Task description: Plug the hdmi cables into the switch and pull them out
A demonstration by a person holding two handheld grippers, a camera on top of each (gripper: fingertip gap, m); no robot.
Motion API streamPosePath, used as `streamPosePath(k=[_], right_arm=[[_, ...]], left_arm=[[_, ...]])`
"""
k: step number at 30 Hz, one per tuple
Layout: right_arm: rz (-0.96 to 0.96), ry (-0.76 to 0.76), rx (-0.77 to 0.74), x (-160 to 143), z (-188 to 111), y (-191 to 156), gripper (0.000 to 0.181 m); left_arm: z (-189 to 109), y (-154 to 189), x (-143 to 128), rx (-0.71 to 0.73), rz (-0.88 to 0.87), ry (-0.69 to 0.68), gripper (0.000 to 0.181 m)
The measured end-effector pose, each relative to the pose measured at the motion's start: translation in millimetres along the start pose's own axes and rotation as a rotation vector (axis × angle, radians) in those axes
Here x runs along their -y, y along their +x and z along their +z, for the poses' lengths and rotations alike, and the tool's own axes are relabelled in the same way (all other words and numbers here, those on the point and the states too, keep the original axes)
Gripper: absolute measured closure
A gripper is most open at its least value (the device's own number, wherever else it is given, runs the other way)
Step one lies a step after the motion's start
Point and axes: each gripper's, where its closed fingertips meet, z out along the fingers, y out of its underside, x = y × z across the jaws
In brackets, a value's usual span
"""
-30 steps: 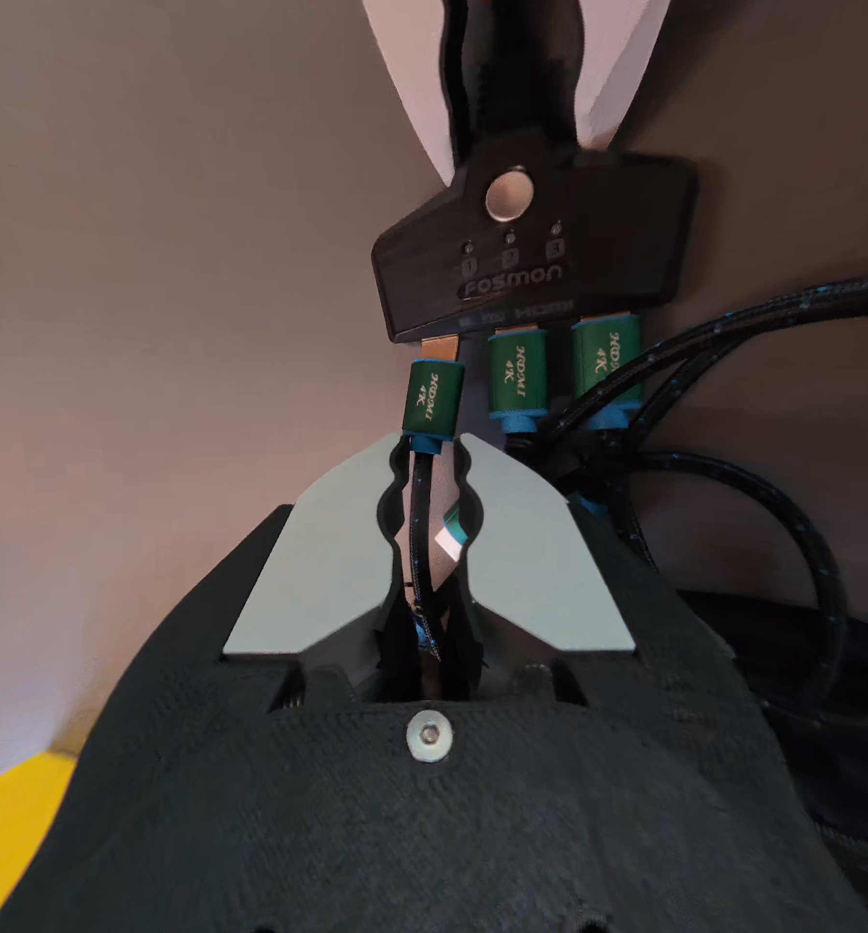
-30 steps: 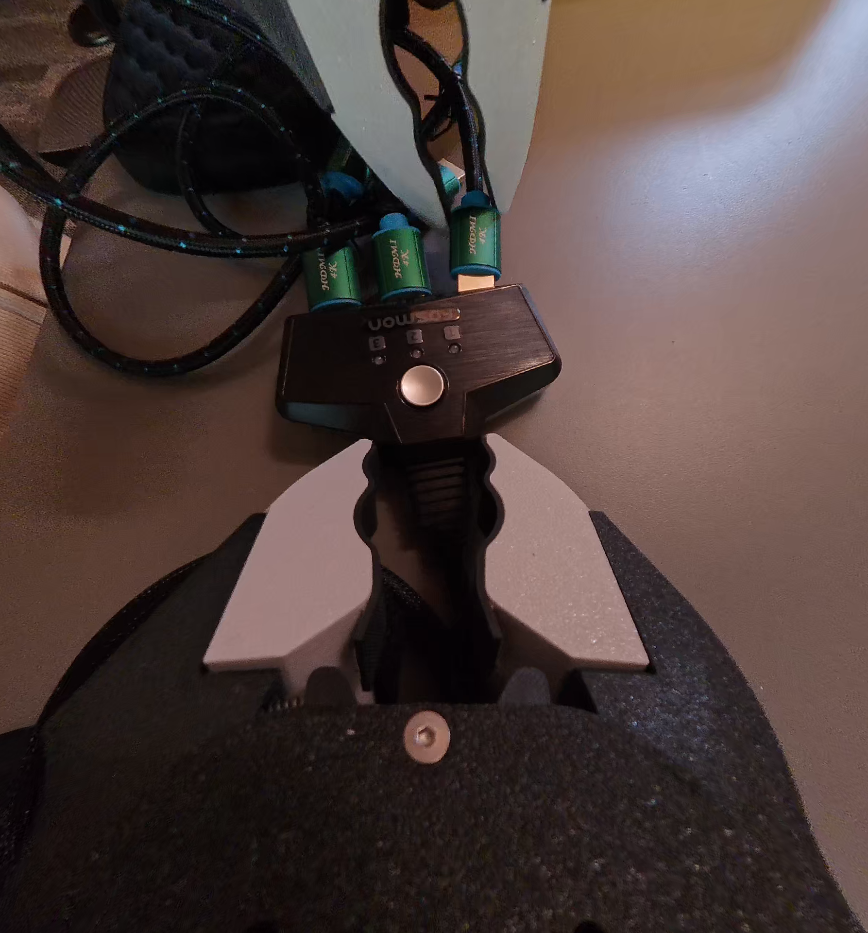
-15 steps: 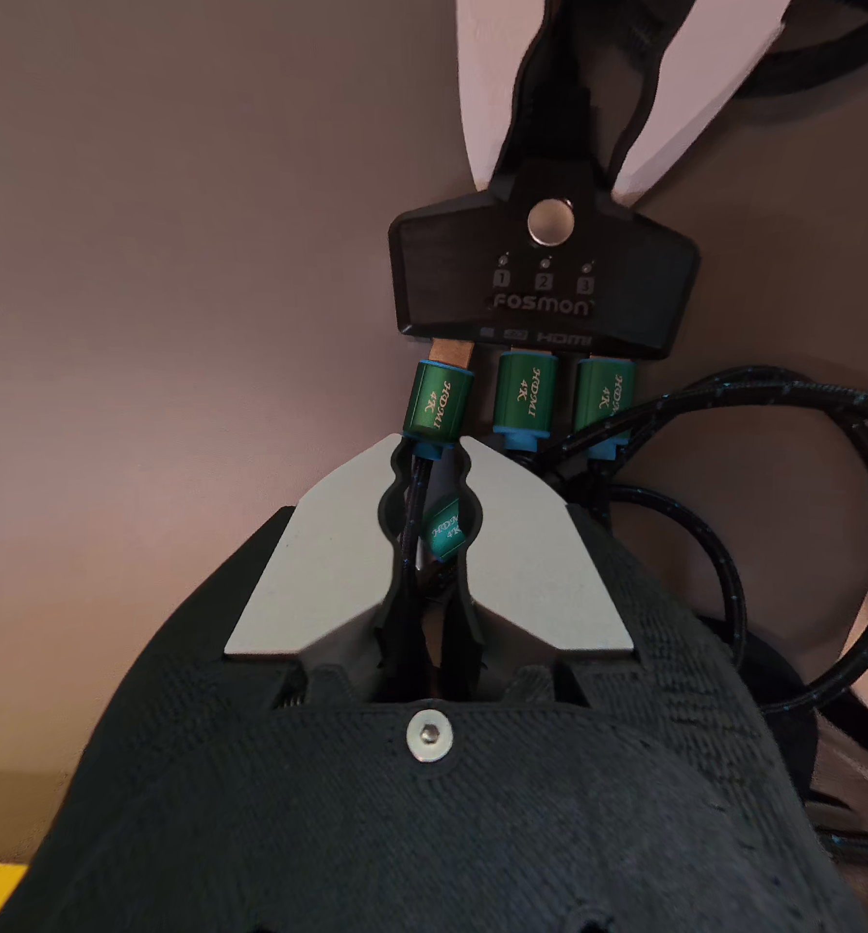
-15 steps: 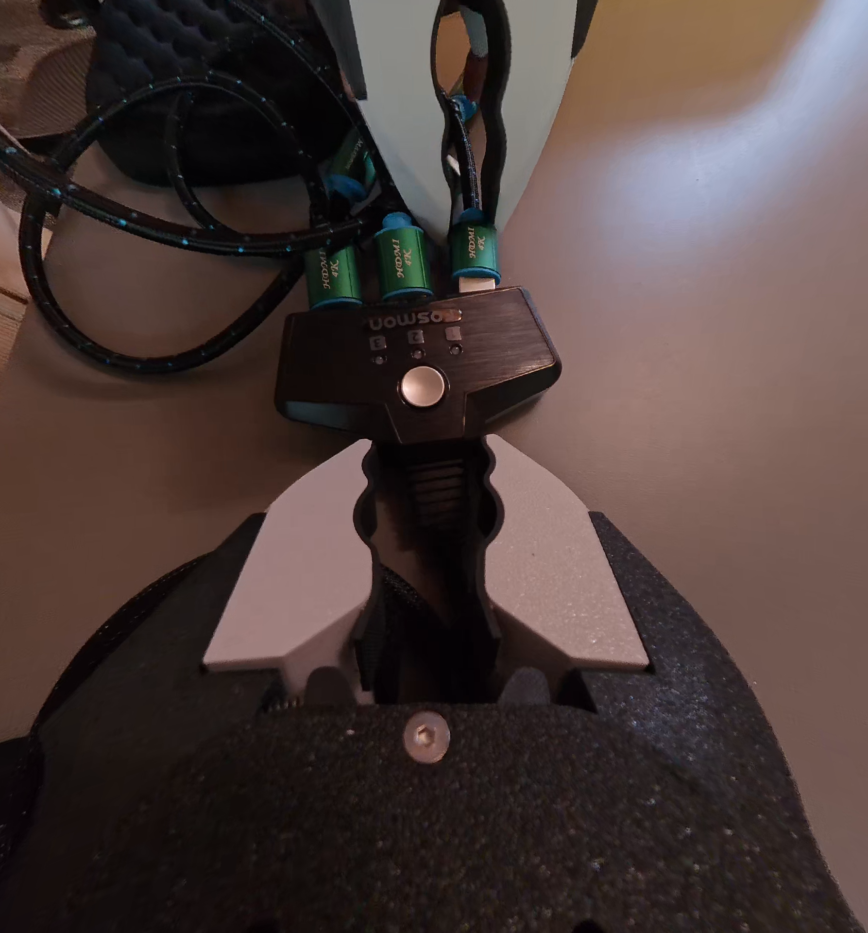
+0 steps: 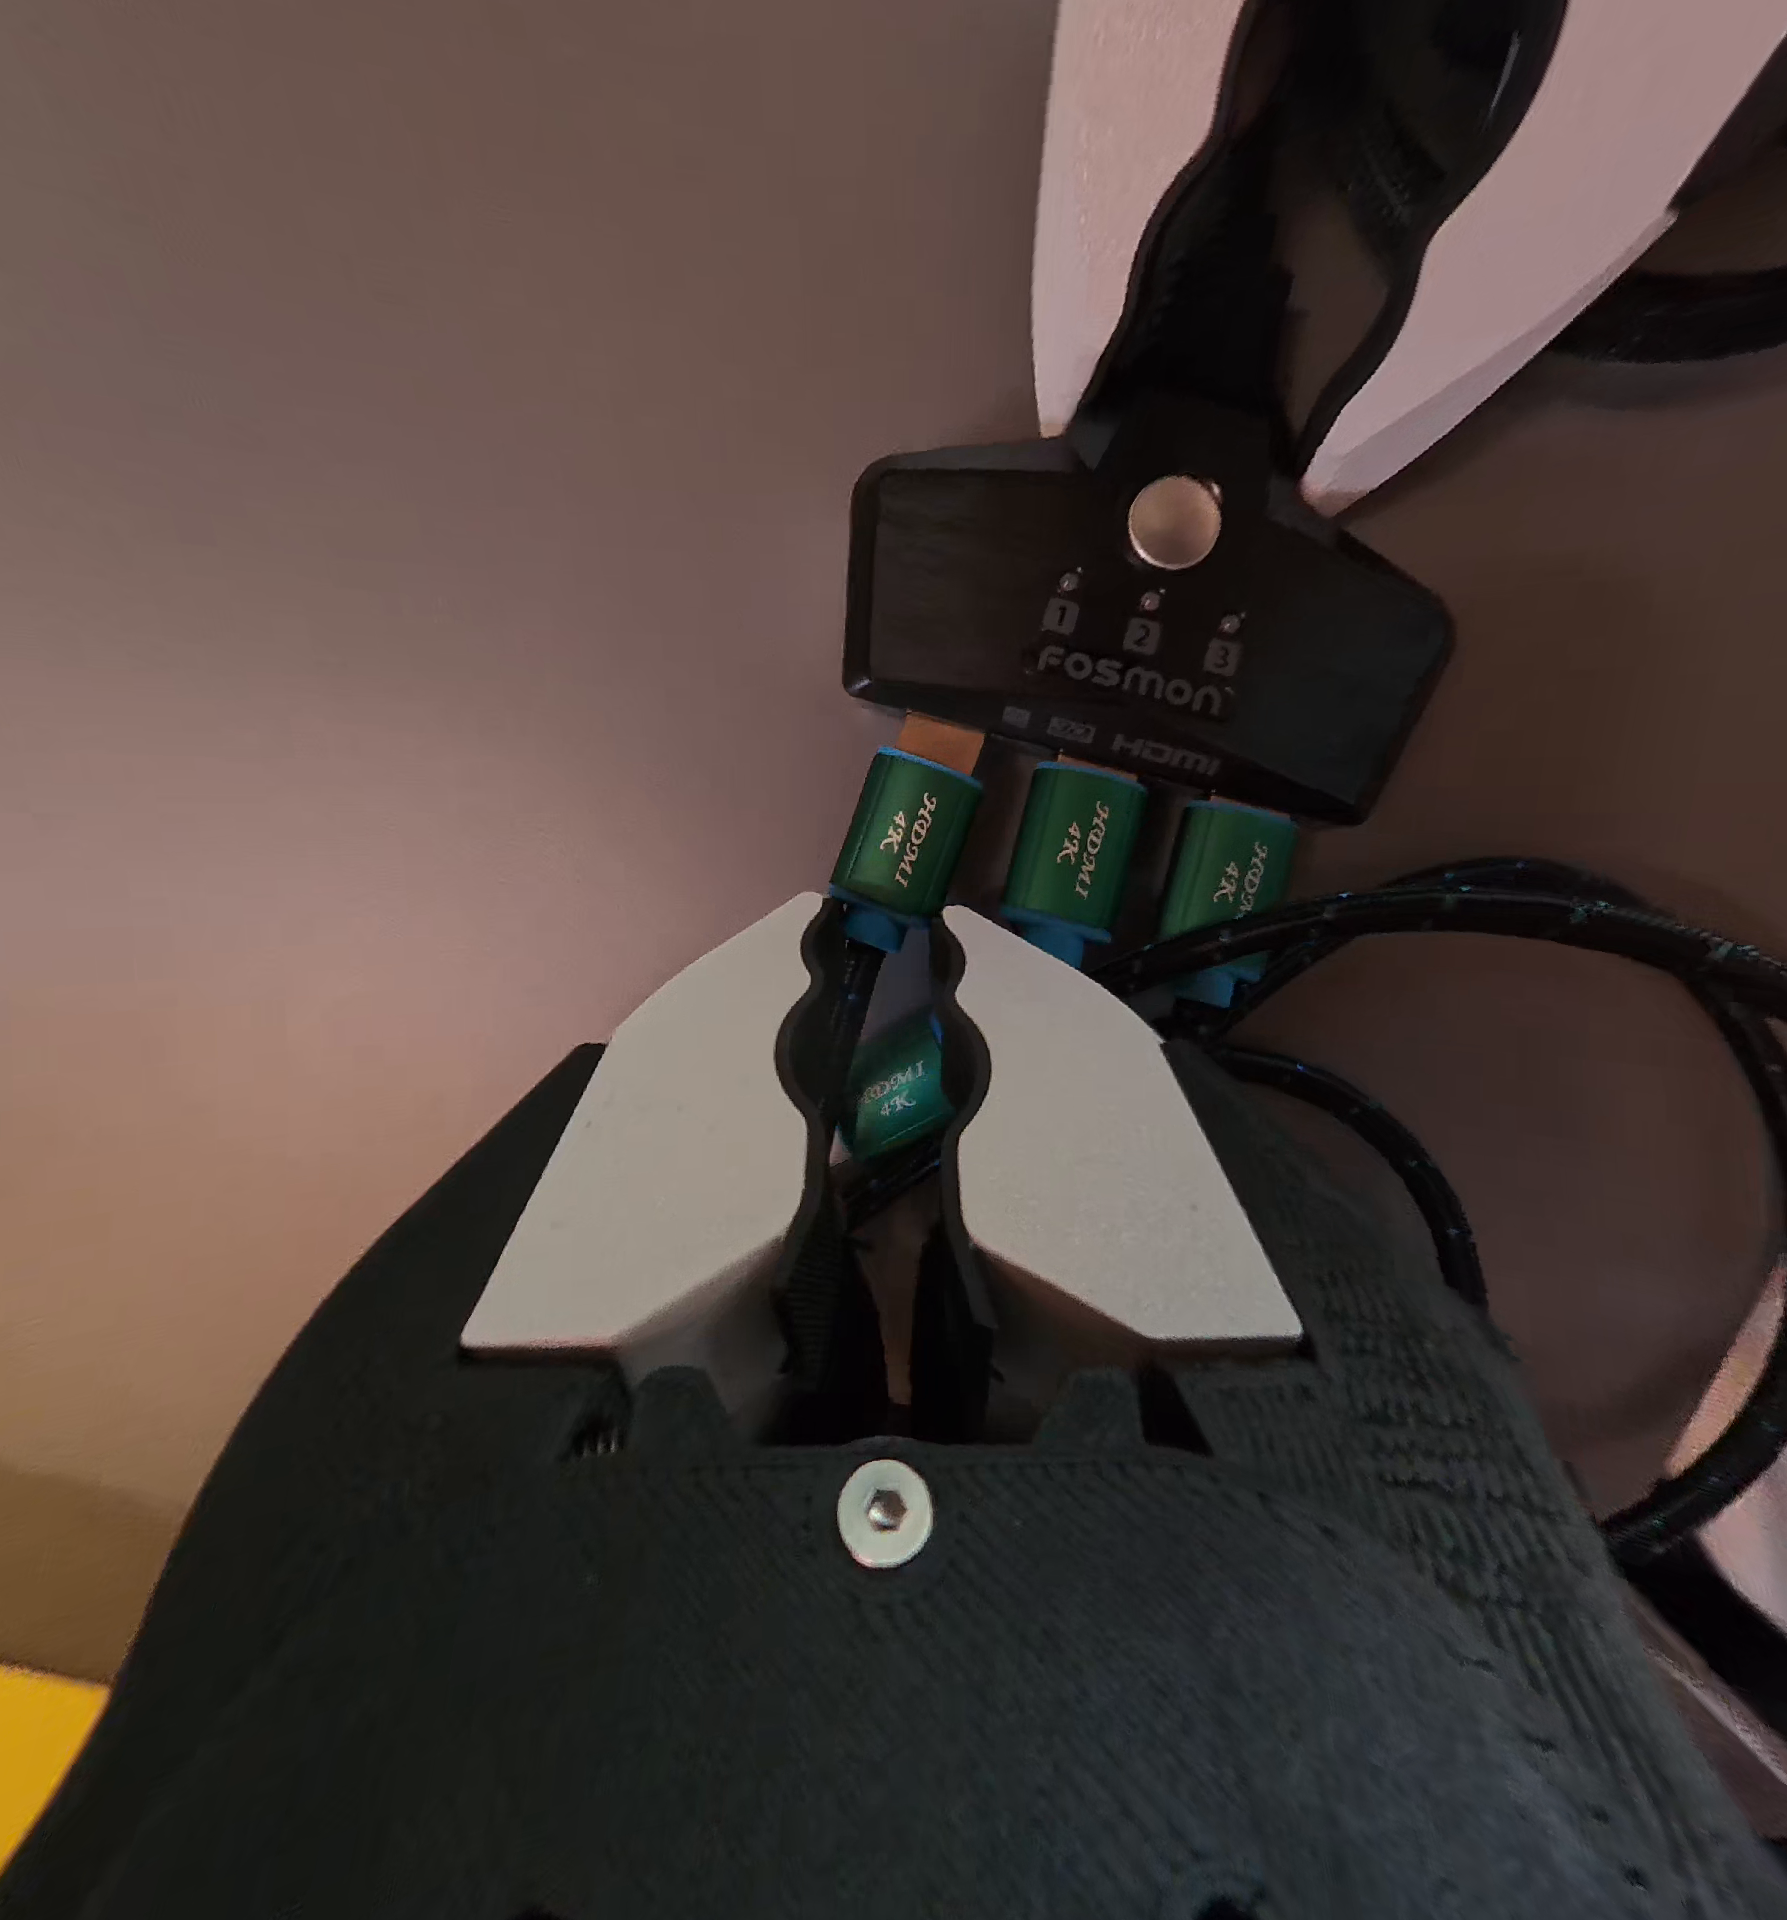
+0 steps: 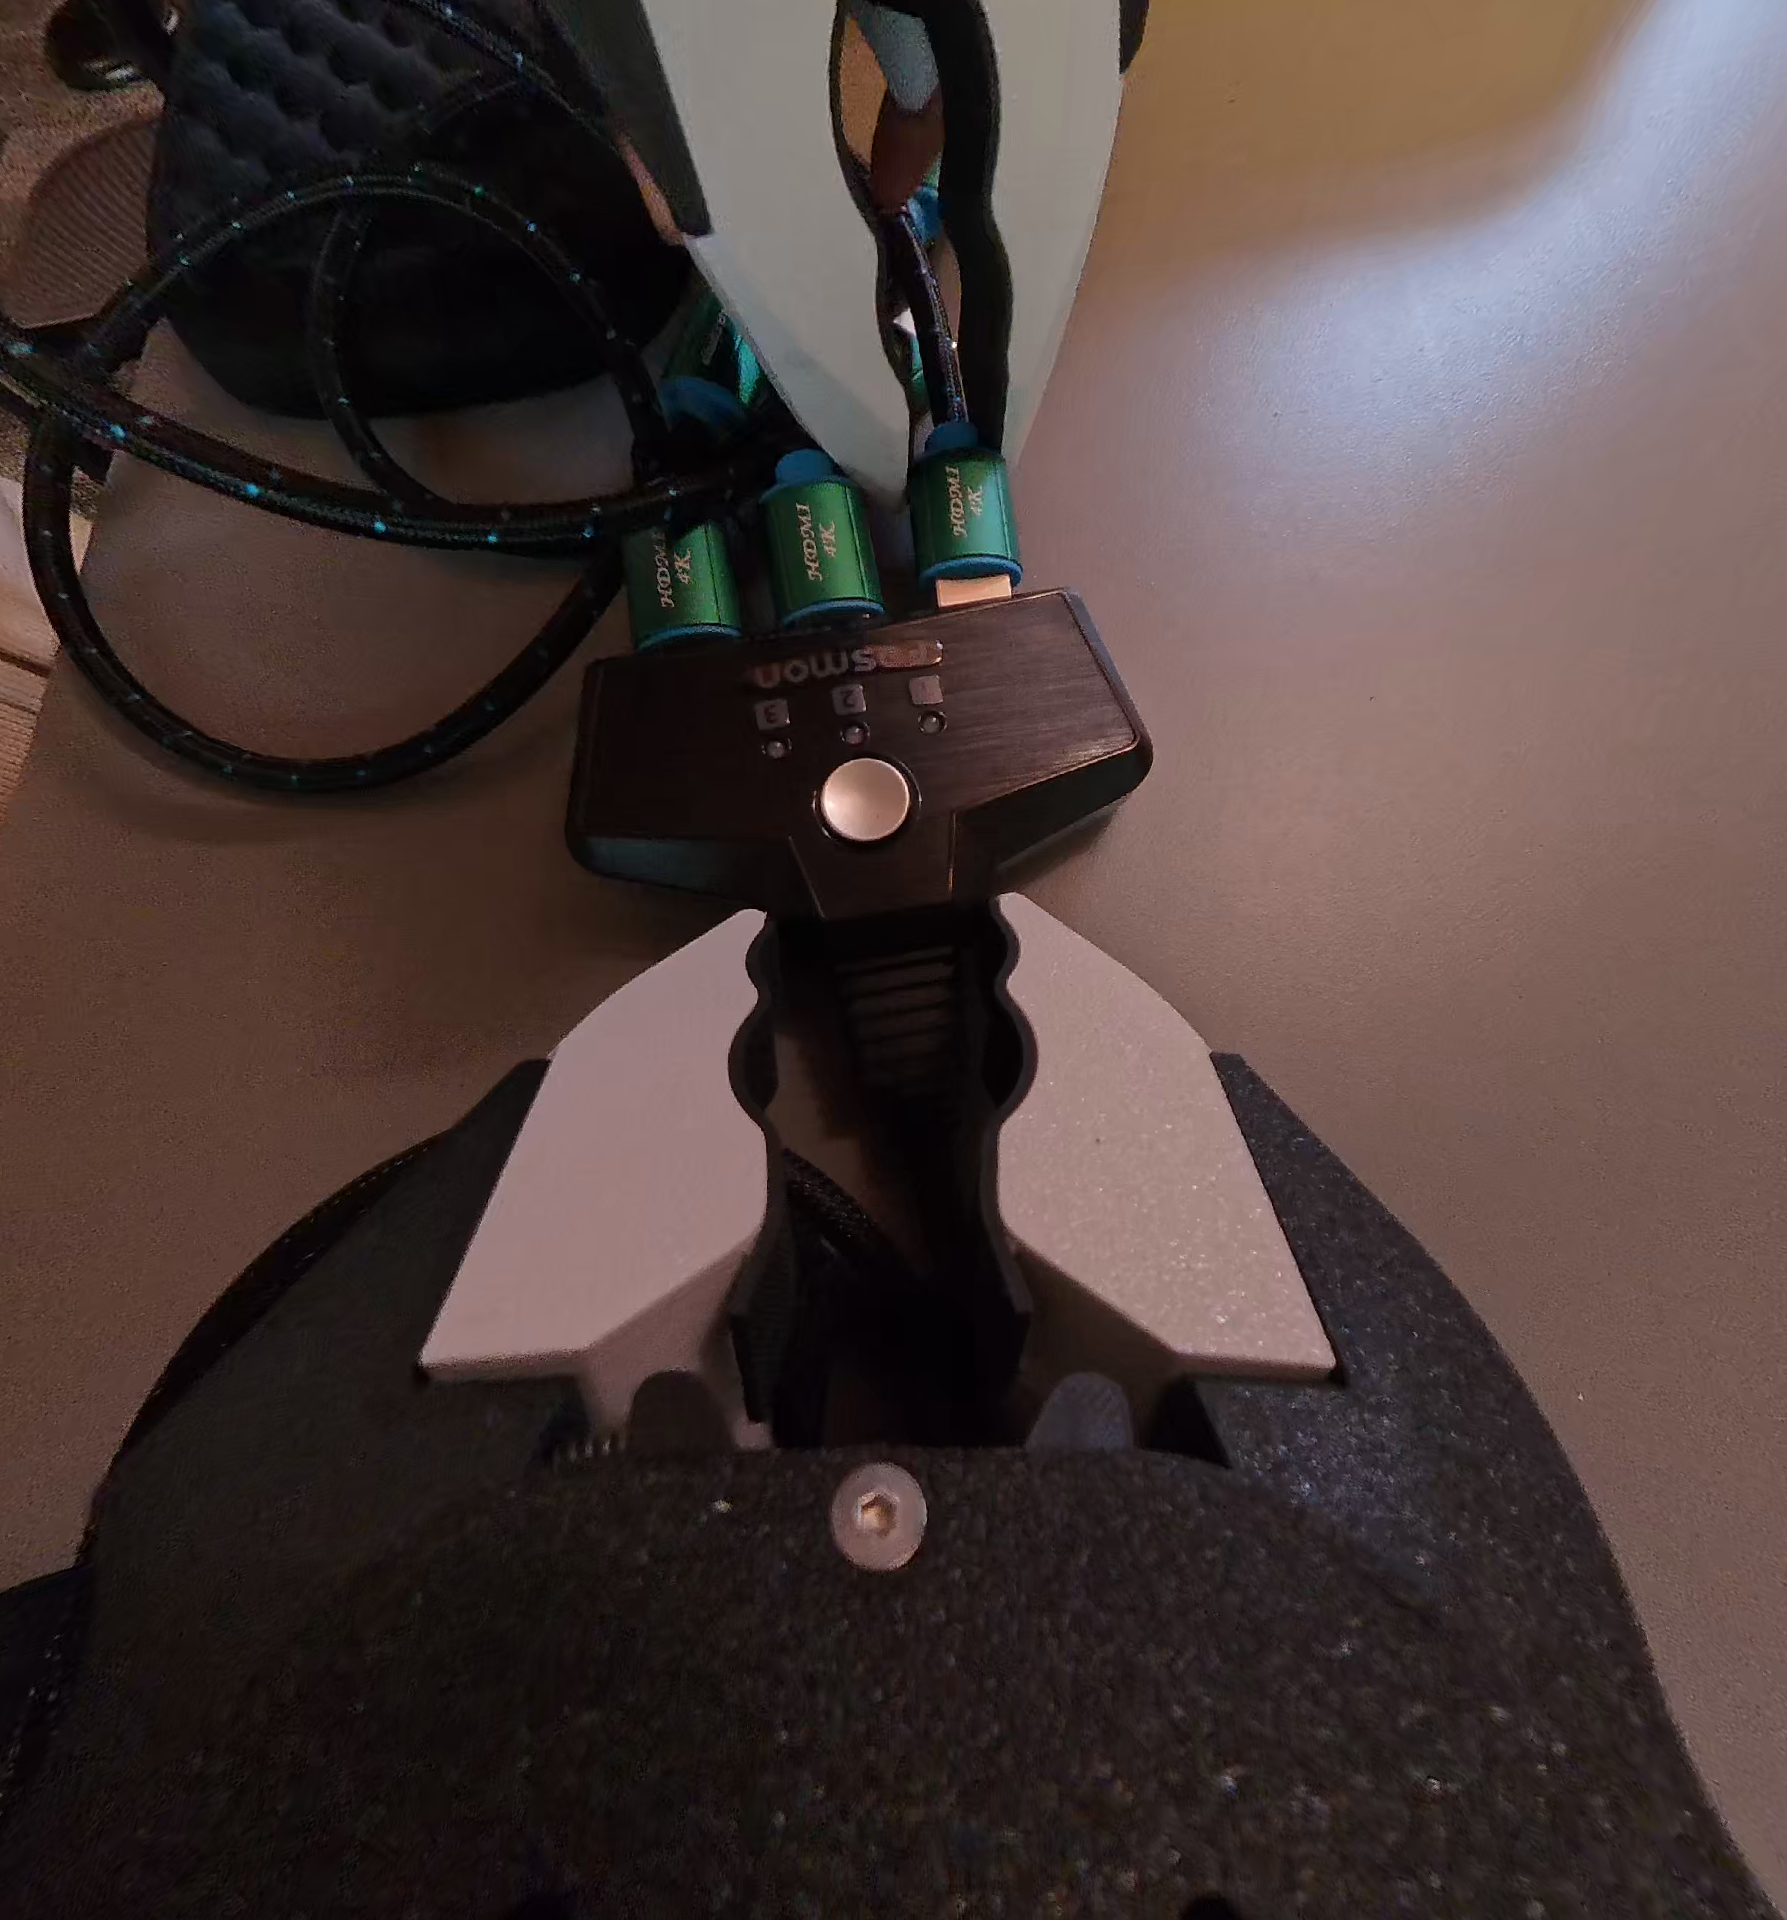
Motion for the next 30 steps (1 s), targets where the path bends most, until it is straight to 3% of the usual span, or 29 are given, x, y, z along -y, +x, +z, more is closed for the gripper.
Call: streamPosePath(k=[8,14,18,23,30], right_arm=[[-0.036,0.006,0.014,0,0,-1,0.144],[-0.046,0.008,0.012,0,0,-2,0.143],[-0.047,0.008,0.013,0,0,-2,0.143],[-0.048,0.008,0.013,0,0,-2,0.143],[-0.051,0.002,-0.014,1,0,2,0.143]], left_arm=[[0,-1,0,-0.005,0.128,0.001,0.166],[-4,1,-4,-0.140,0.277,-0.088,0.162],[-5,1,-5,-0.240,0.326,-0.063,0.161],[-3,-1,-4,-0.251,0.303,-0.032,0.171],[4,-8,11,-0.153,0.056,0.102,0.174]])
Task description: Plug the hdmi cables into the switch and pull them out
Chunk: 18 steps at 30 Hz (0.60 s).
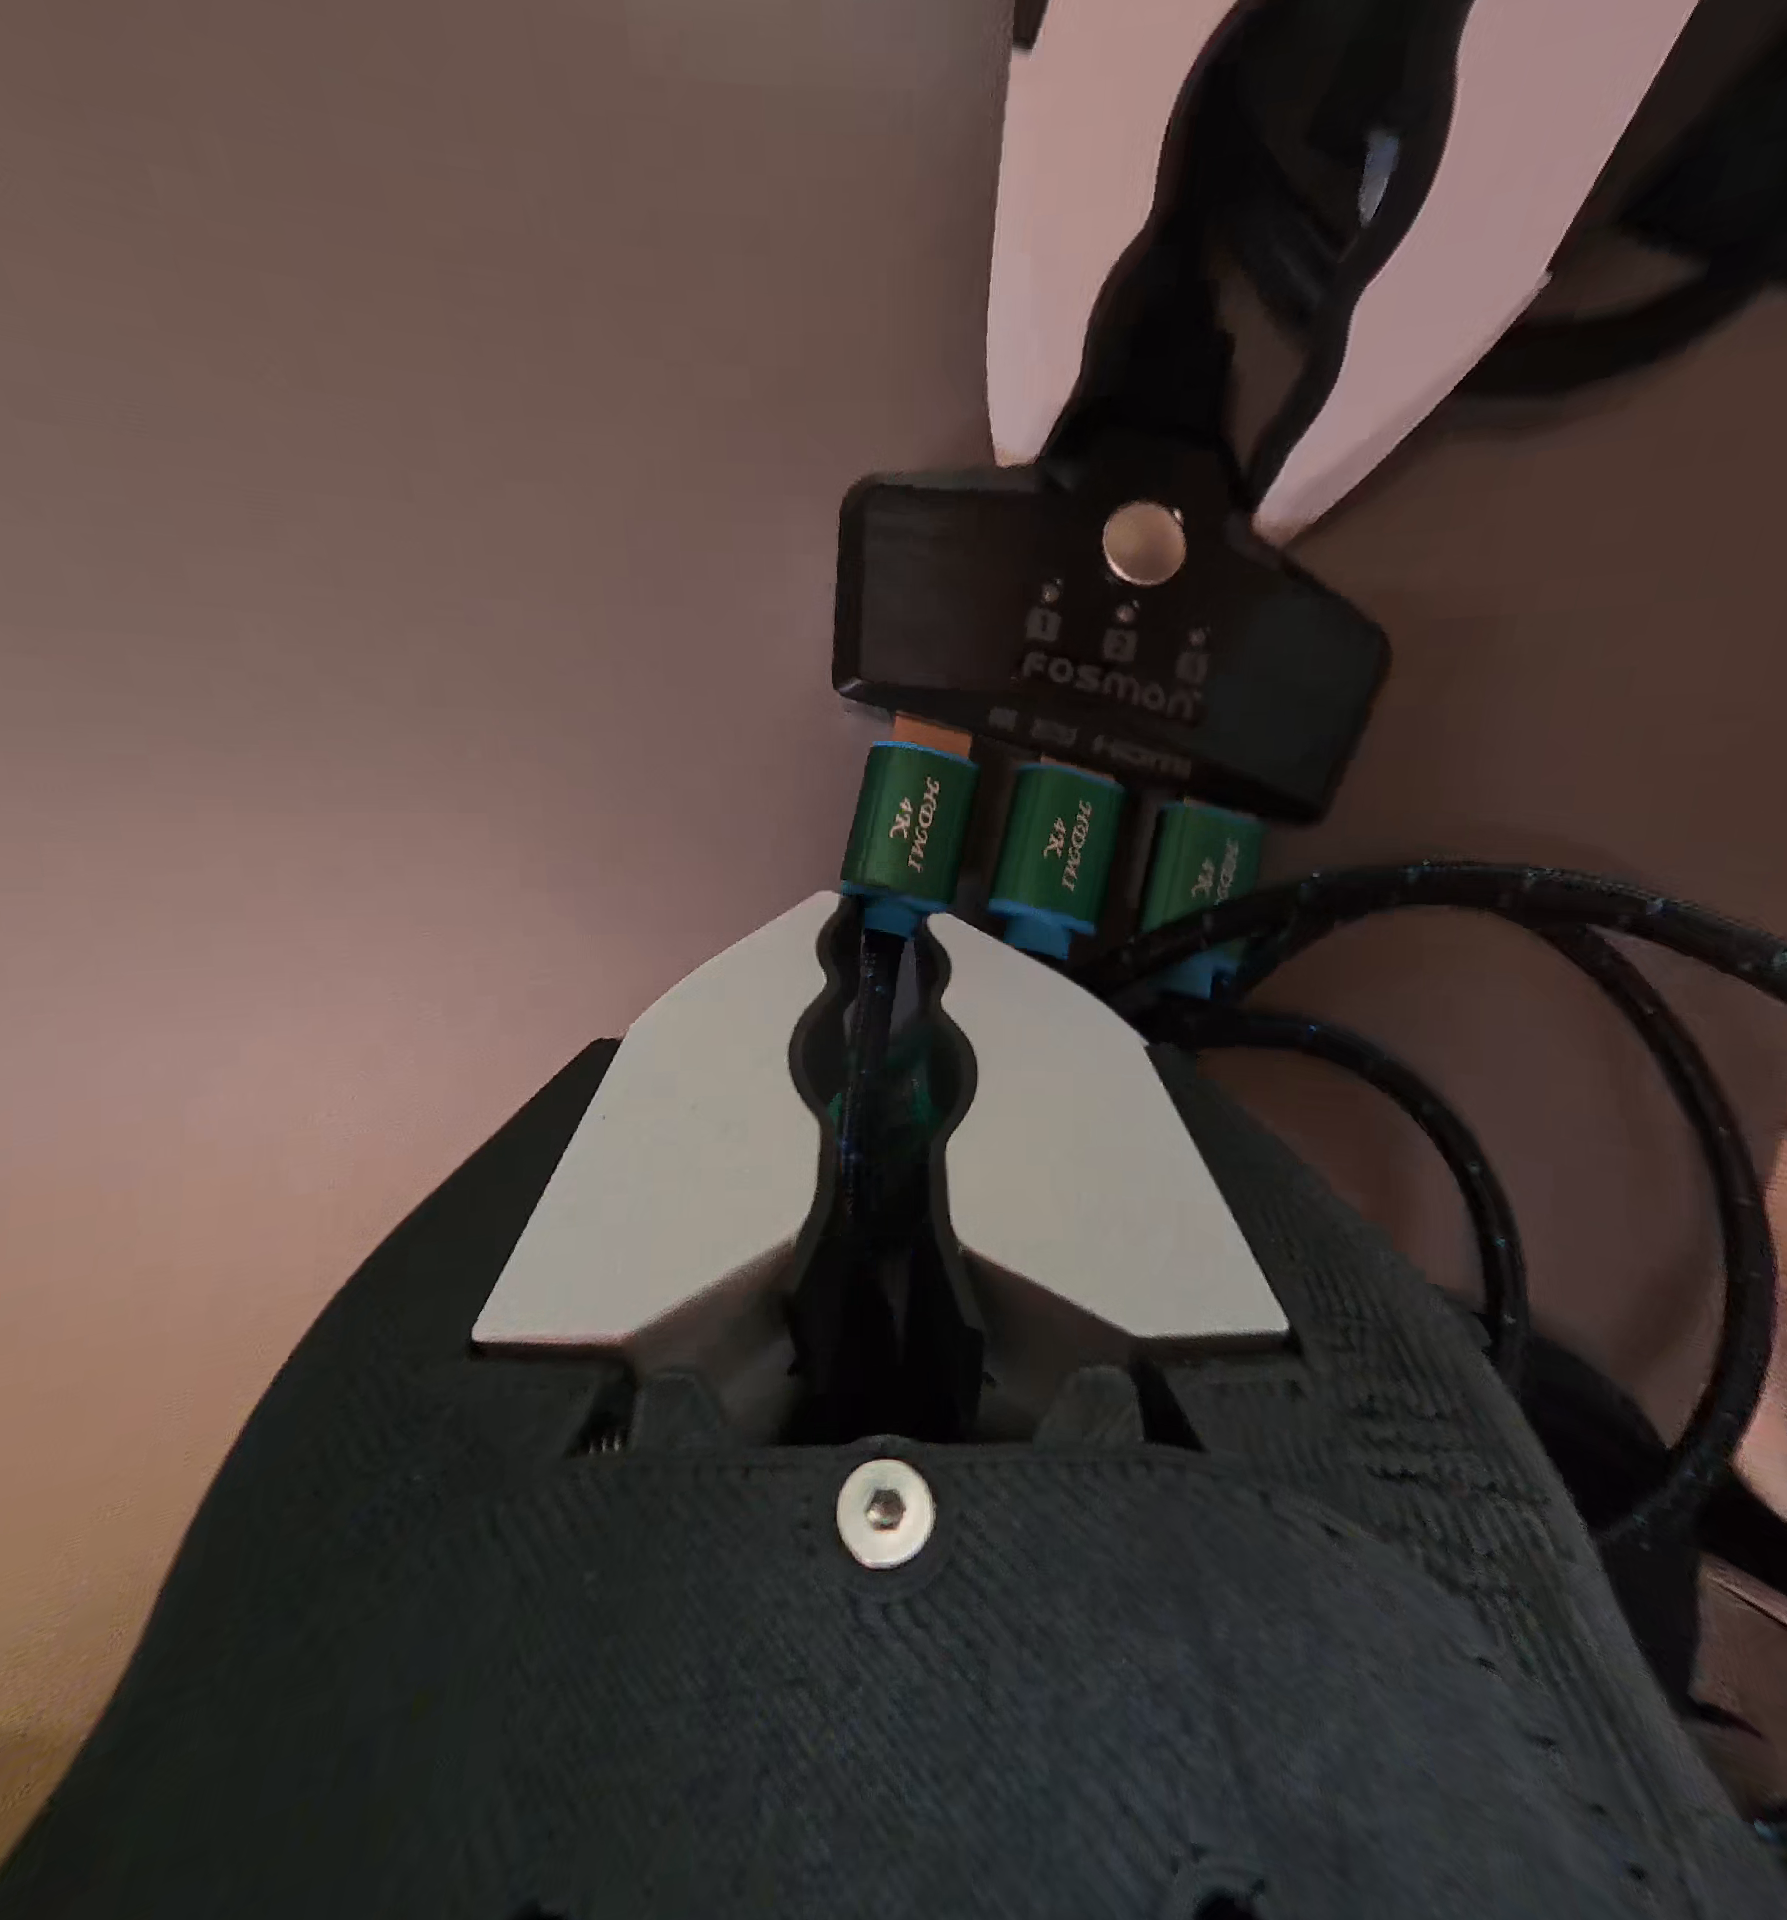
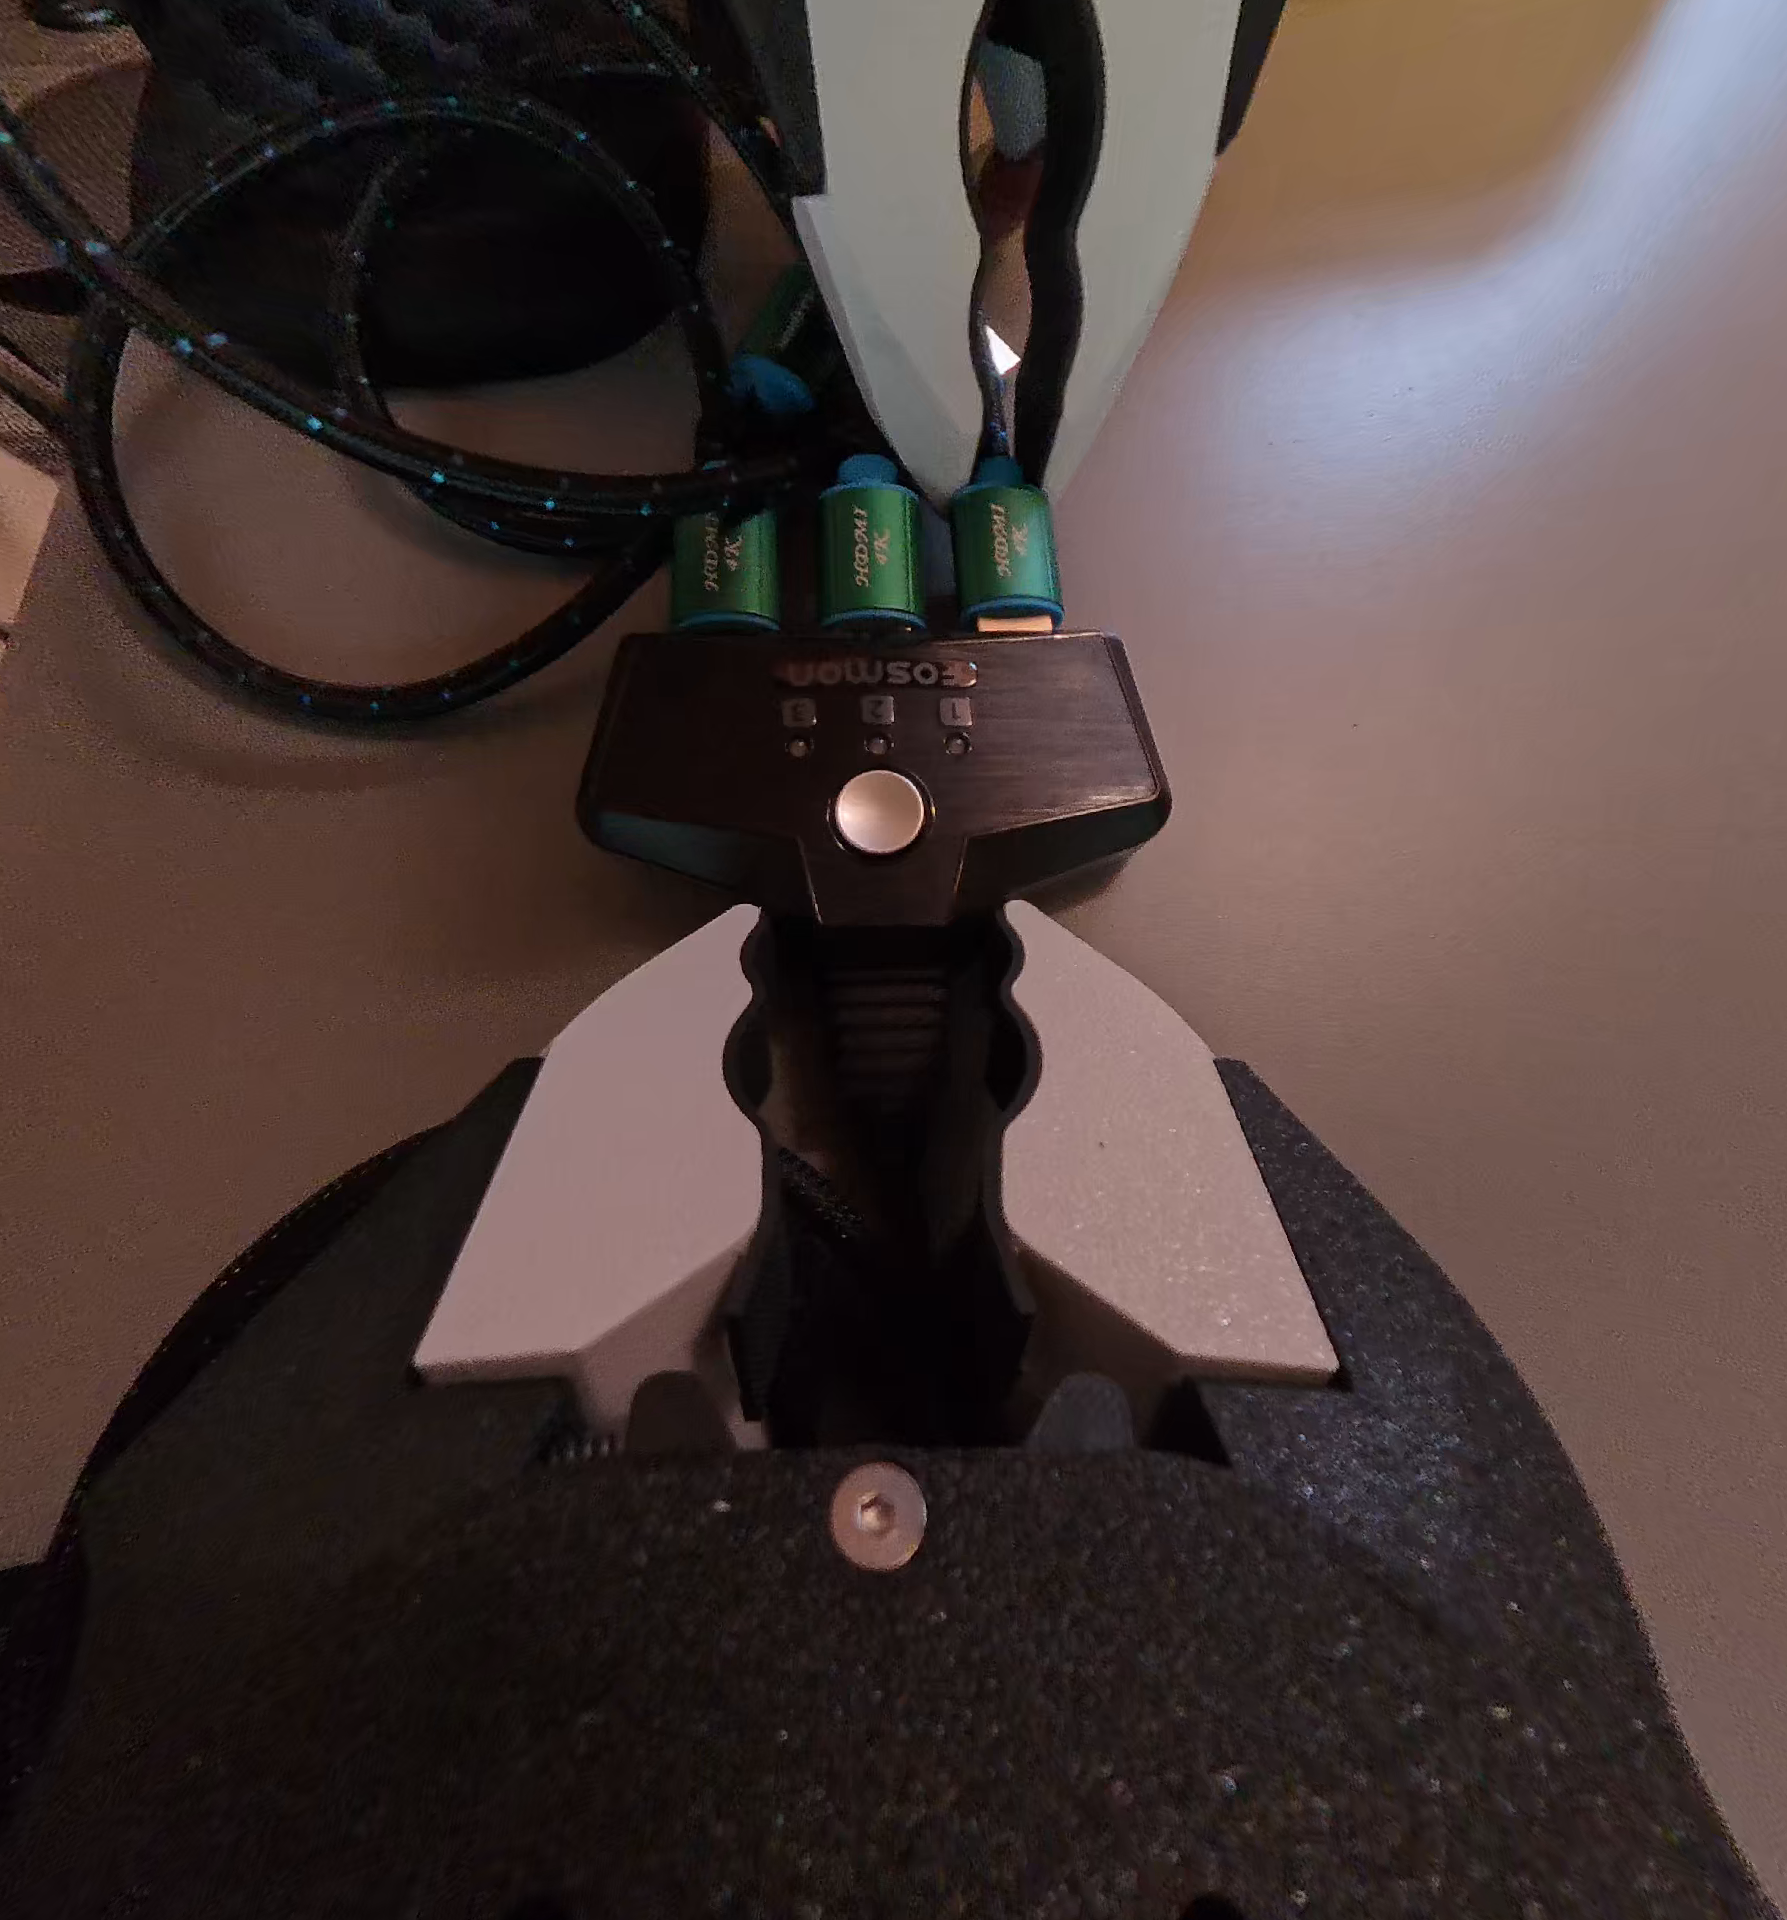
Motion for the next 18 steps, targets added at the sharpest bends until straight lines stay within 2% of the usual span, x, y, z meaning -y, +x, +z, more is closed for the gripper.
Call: streamPosePath(k=[2,4,6,14,18], right_arm=[[-0.038,-0.003,0.002,1,0,-1,0.143],[-0.076,-0.005,0.020,2,1,-3,0.143],[-0.095,-0.025,0.026,2,1,-3,0.143],[-0.033,-0.008,0.037,1,2,-1,0.139],[-0.018,-0.089,0.004,-3,1,-9,0.109]], left_arm=[[0,0,0,0.032,0.138,-0.052,0.174],[0,0,-4,0.059,0.320,-0.185,0.173],[0,0,-5,0.047,0.349,-0.244,0.172],[-6,-3,-5,0.087,0.164,-0.066,0.170],[-30,-9,-1,0.241,0.146,0.058,0.142]])
